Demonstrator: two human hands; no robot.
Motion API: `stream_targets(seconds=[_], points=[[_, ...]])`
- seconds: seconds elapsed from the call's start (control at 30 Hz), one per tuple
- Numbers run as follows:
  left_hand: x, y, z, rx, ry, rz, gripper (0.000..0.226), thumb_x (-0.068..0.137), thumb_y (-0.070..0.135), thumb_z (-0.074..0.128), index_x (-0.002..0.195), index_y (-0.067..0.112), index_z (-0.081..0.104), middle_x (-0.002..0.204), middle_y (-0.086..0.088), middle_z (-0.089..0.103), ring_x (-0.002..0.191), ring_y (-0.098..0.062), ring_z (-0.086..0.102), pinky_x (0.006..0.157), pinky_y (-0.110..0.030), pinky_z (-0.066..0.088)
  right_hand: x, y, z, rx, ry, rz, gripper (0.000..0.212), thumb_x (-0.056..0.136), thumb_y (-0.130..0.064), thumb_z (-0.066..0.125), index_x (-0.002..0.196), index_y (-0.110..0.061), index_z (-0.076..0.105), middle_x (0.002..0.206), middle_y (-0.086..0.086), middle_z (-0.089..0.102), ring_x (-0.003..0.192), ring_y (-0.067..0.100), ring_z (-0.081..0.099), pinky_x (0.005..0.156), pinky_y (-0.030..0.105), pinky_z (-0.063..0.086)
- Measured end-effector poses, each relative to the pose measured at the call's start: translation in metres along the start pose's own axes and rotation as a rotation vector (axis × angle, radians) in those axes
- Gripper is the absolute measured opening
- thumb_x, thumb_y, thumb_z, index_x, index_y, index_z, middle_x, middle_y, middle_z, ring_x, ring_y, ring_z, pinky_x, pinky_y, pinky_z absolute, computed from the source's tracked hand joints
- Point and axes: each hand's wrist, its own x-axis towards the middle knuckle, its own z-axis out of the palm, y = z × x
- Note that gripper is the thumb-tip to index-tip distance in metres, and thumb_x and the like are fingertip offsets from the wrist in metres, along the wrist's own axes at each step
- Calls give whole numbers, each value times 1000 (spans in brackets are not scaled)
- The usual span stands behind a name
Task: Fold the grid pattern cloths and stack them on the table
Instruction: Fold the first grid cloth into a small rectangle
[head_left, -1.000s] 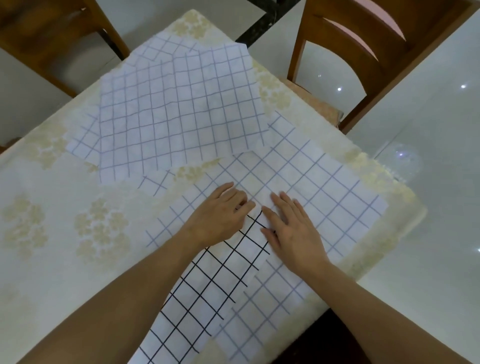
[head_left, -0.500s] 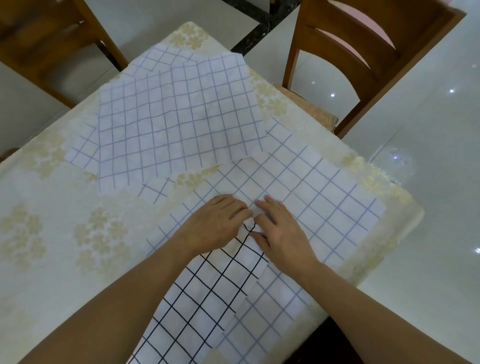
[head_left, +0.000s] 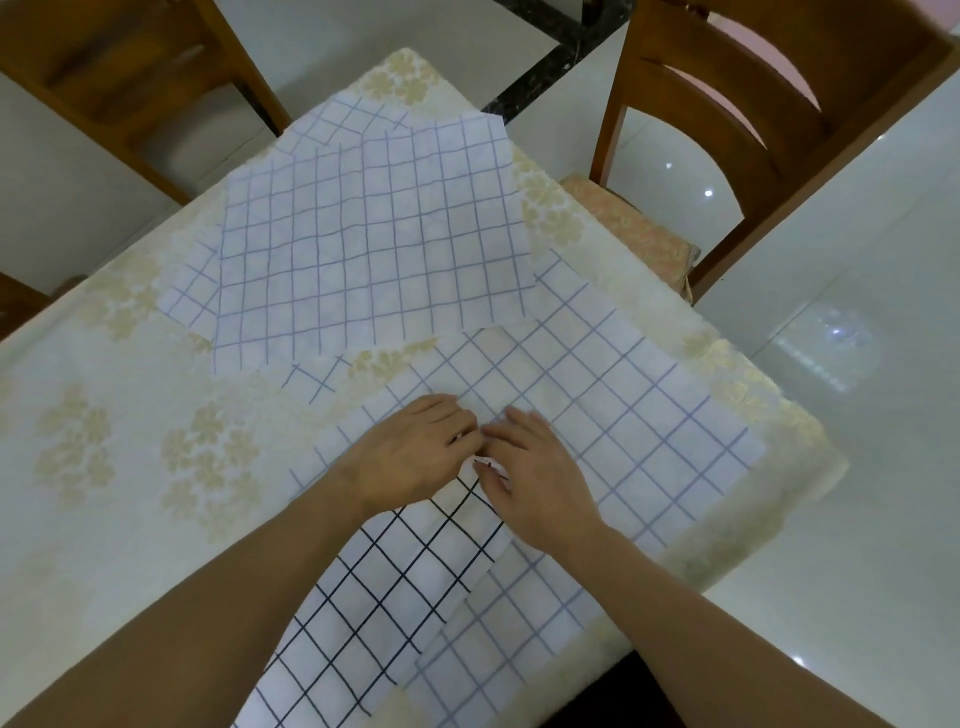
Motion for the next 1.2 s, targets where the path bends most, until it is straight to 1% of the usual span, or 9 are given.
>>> stream_targets(seconds=[0.2,0.37,0.47,0.53,0.7,0.8,0.97,1.1,1.2], points=[[-22,7,-27,28,6,-53,19,84,4,70,100,10,64,93,-5,65,84,-24,59,86,-36,49,-5,-45,-19,-94,-49,-16,39,96,-30,42,105,-16,76,110,0,75,111,23,67,102,27,39],[-55,16,-45,65,-3,-107,23,79,4,73,99,13,67,92,-2,68,86,-21,62,97,-37,48,-23,-90,-15,-117,-40,-10,39,98,-27,41,117,-13,72,116,2,73,116,22,65,101,31,49],[-87,24,-45,68,6,-161,27,79,4,73,105,13,68,99,-1,70,94,-20,64,107,-36,39,-40,-116,2,-168,5,-43,31,91,-12,62,121,-7,68,121,8,70,115,24,65,102,35,51],[-113,31,-42,70,19,-187,34,76,3,76,108,12,69,105,-2,71,99,-20,65,109,-37,39,-54,-133,18,-200,0,-21,40,86,-6,71,125,-3,65,126,13,67,119,29,63,102,42,51],[-175,53,-41,57,61,-214,50,66,0,82,114,7,70,116,-7,71,107,-25,66,102,-42,50,-93,-191,52,-325,11,6,52,91,-5,35,140,-2,52,142,17,55,134,33,50,111,48,42],[-214,62,-36,69,80,-212,51,69,-4,72,118,6,68,124,-9,68,113,-26,64,103,-43,49,-116,-225,73,-369,-37,14,60,86,-4,42,146,-2,43,150,19,45,141,35,42,116,49,35],[-272,76,-23,69,117,-234,48,86,2,34,118,6,69,124,-10,68,114,-24,64,104,-41,47,-143,-263,109,-442,-85,20,66,80,-5,58,145,1,44,151,22,43,140,38,41,115,51,35],[-306,87,-13,20,141,-253,48,87,3,33,118,5,69,124,-11,68,114,-25,65,102,-41,49,-162,-283,132,-461,-117,9,69,83,-9,63,148,0,41,153,22,40,142,39,37,115,51,35],[-331,95,-1,4,114,-275,48,88,2,34,126,5,64,134,-10,61,124,-24,59,107,-40,45,-175,-294,146,-440,-152,29,63,91,-12,50,151,-2,35,156,21,35,145,37,33,116,51,33]])
